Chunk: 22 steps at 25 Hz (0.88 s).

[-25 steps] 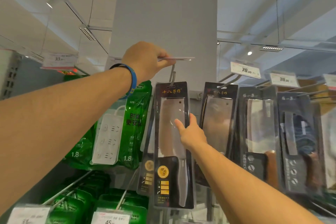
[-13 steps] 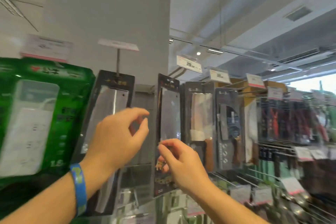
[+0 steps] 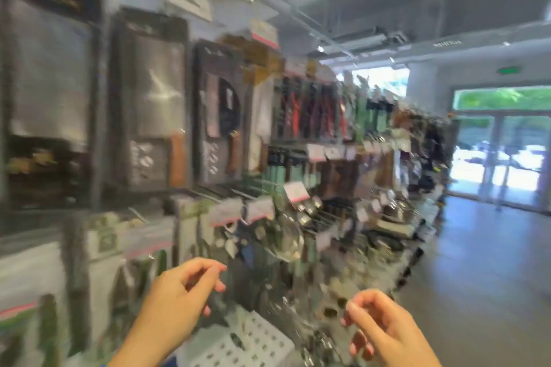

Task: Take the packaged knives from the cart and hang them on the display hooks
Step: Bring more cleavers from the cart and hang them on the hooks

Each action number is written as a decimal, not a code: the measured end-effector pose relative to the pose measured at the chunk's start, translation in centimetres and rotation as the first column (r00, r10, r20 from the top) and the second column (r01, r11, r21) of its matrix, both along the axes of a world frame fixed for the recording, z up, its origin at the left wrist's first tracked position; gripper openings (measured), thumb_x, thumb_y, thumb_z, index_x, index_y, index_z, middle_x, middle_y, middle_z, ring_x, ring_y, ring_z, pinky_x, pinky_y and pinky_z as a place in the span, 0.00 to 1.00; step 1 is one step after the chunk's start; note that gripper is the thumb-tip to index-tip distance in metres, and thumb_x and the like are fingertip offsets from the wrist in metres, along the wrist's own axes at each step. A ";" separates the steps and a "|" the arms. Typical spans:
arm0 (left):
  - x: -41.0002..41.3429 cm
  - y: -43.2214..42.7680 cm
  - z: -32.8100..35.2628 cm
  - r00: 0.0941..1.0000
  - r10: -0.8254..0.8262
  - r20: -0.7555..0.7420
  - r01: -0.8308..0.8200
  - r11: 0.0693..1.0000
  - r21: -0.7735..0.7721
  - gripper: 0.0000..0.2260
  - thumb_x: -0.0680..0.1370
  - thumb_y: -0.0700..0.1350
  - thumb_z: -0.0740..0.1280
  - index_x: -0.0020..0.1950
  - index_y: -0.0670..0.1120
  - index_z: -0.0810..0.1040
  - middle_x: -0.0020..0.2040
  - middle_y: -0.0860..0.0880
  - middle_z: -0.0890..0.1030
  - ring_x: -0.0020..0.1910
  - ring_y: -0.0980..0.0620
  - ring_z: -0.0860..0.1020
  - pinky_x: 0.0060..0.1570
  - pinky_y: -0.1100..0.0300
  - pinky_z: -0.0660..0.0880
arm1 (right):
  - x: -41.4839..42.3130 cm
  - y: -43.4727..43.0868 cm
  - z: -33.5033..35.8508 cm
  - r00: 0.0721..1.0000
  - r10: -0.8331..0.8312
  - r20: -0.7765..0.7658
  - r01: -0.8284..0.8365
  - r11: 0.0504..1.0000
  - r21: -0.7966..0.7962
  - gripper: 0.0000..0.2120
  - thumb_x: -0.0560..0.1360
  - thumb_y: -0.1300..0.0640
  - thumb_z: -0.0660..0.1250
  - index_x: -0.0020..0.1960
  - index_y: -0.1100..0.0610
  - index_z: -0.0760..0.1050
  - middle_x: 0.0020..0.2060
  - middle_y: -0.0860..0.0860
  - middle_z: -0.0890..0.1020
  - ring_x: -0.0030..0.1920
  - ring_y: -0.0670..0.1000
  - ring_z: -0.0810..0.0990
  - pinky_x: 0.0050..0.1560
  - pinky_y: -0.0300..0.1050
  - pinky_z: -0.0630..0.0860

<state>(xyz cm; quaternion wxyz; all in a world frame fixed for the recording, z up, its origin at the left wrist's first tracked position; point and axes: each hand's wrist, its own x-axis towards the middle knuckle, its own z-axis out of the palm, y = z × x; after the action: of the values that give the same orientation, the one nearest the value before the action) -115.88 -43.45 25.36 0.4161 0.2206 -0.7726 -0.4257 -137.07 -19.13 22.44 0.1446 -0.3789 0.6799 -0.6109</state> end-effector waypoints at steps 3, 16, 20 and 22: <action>-6.1 6.0 -6.4 0.988 -0.109 0.111 0.094 0.987 0.133 0.09 0.81 0.40 0.66 0.45 0.49 0.84 0.37 0.50 0.85 0.23 0.55 0.76 0.27 0.66 0.73 | -3.6 9.6 -8.0 0.973 -0.187 0.134 0.173 0.979 0.109 0.05 0.81 0.60 0.66 0.50 0.62 0.77 0.40 0.58 0.86 0.29 0.54 0.80 0.26 0.38 0.71; -19.9 40.5 -35.3 0.370 -0.661 0.653 0.243 0.747 0.619 0.08 0.82 0.41 0.62 0.50 0.47 0.82 0.45 0.43 0.85 0.29 0.53 0.78 0.24 0.66 0.66 | 1.0 49.1 -34.4 0.368 -0.789 0.491 0.467 0.614 0.637 0.08 0.84 0.49 0.63 0.58 0.50 0.78 0.48 0.48 0.86 0.38 0.47 0.85 0.36 0.39 0.77; -25.7 45.8 -36.2 0.149 -0.718 0.680 0.315 0.686 0.656 0.08 0.83 0.40 0.61 0.51 0.43 0.80 0.43 0.44 0.82 0.27 0.53 0.76 0.23 0.67 0.64 | 1.9 54.0 -37.0 0.180 -0.853 0.490 0.499 0.508 0.702 0.08 0.83 0.46 0.64 0.57 0.47 0.79 0.49 0.47 0.85 0.39 0.45 0.86 0.36 0.38 0.76; -29.2 47.4 -36.7 0.072 -0.724 0.686 0.343 0.664 0.664 0.09 0.83 0.41 0.61 0.52 0.40 0.81 0.42 0.45 0.82 0.30 0.50 0.76 0.25 0.64 0.64 | 1.4 55.2 -37.9 0.087 -0.870 0.486 0.519 0.456 0.723 0.08 0.83 0.47 0.64 0.57 0.47 0.79 0.48 0.47 0.85 0.39 0.44 0.86 0.34 0.34 0.75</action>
<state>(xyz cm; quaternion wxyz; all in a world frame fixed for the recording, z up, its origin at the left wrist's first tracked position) -145.13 3.94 -11.29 -0.3391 0.1803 -0.7990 -0.4627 -135.67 36.02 -15.48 0.1949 0.3741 0.7160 -0.5563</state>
